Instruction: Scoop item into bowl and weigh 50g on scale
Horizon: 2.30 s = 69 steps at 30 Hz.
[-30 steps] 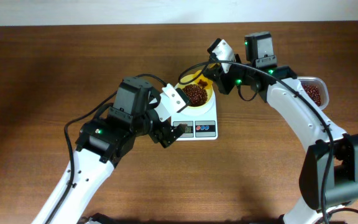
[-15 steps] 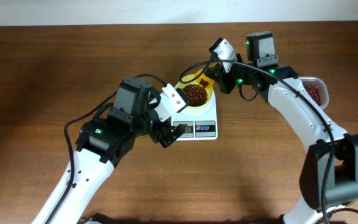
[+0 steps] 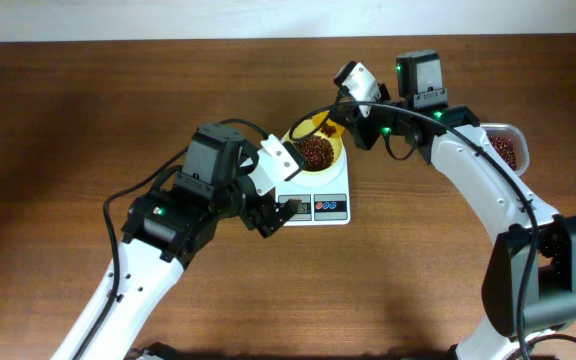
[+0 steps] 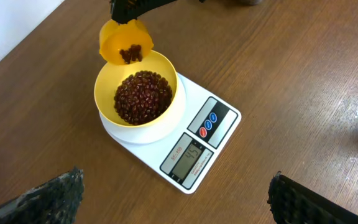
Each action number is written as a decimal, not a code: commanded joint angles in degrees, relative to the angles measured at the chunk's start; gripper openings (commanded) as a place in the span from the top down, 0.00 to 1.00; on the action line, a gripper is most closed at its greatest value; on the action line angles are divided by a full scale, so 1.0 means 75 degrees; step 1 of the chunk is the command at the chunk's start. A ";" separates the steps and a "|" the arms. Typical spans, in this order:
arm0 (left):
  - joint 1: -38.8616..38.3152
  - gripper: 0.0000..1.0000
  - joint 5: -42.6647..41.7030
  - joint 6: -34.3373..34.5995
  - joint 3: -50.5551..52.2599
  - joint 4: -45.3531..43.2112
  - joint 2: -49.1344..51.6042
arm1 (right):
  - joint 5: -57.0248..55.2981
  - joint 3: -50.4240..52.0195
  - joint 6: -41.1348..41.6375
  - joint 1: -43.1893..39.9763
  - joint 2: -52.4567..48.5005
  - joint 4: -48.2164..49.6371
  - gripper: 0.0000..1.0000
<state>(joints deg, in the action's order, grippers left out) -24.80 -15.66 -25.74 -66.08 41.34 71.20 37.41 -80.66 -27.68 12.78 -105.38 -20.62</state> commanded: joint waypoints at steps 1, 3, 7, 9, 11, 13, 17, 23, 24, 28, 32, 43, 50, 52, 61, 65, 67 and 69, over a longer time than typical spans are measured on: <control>-0.0012 0.01 -0.0085 -0.0073 0.0029 0.0012 -0.0061 | 0.0801 -0.0029 -0.0227 -0.0067 0.0000 0.0017 0.96; -0.0012 0.01 -0.0085 -0.0073 0.0029 0.0012 -0.0061 | 0.0863 -0.0029 -0.0233 -0.0050 0.0000 -0.0020 0.96; -0.0012 0.01 -0.0085 -0.0073 0.0029 0.0012 -0.0061 | 0.0670 -0.0029 -0.0224 -0.0070 0.0000 -0.0006 0.96; -0.0012 0.01 -0.0085 -0.0073 0.0029 0.0012 -0.0061 | 0.0670 -0.0029 -0.0224 -0.0070 0.0000 -0.0038 0.96; -0.0012 0.01 -0.0085 -0.0073 0.0029 0.0012 -0.0061 | 0.0667 -0.0029 -0.0227 -0.0070 0.0000 -0.0029 0.96; -0.0012 0.01 -0.0085 -0.0073 0.0029 0.0012 -0.0061 | 0.0667 -0.0029 -0.0227 -0.0070 0.0000 -0.0029 0.96; -0.0012 0.01 -0.0085 -0.0073 0.0029 0.0012 -0.0061 | 0.0664 -0.0029 -0.0286 -0.0070 0.0000 -0.0020 0.96; -0.0012 0.01 -0.0085 -0.0073 0.0029 0.0012 -0.0061 | 0.0667 -0.0029 -0.0839 -0.0070 0.0000 0.0064 0.96; -0.0012 0.01 -0.0085 -0.0073 0.0029 0.0012 -0.0061 | 0.0664 -0.0029 -0.0927 -0.0073 0.0000 0.0093 0.96; -0.0012 0.01 -0.0085 -0.0073 0.0029 0.0012 -0.0061 | 0.0807 -0.0029 -0.0935 -0.0070 0.0000 0.0117 0.96; -0.0012 0.01 -0.0085 -0.0073 0.0029 0.0015 -0.0061 | 0.0813 -0.0029 -0.0935 -0.0064 0.0000 0.0093 0.96; -0.0012 0.01 -0.0085 -0.0073 0.0029 0.0015 -0.0061 | 0.0813 -0.0029 -0.1029 -0.0064 0.0000 0.0093 0.96; -0.0012 0.01 -0.0085 -0.0073 0.0029 0.0012 -0.0061 | 0.0816 -0.0029 -0.1396 -0.0064 0.0000 0.0099 0.96; -0.0012 0.01 -0.0085 -0.0073 0.0029 0.0012 -0.0061 | 0.0816 -0.0029 -0.1705 -0.0064 0.0000 0.0096 0.96; -0.0012 0.01 -0.0085 -0.0073 0.0029 0.0015 -0.0061 | 0.0877 -0.0029 -0.3264 -0.0064 0.0000 0.0108 0.96; -0.0012 0.01 -0.0085 -0.0073 0.0029 0.0015 -0.0061 | 0.0968 -0.0029 -0.3279 -0.0061 0.0000 0.0184 0.96; -0.0012 0.01 -0.0085 -0.0073 0.0029 0.0015 -0.0061 | 0.1139 -0.0029 -0.3249 -0.0064 0.0000 0.0178 0.96; -0.0012 0.01 -0.0085 -0.0073 0.0029 0.0015 -0.0061 | 0.1204 -0.0029 -0.3229 -0.0061 0.0000 0.0175 0.96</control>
<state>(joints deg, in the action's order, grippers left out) -24.80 -15.66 -25.76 -66.08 41.34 71.20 43.44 -80.66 -51.22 12.73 -105.38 -19.44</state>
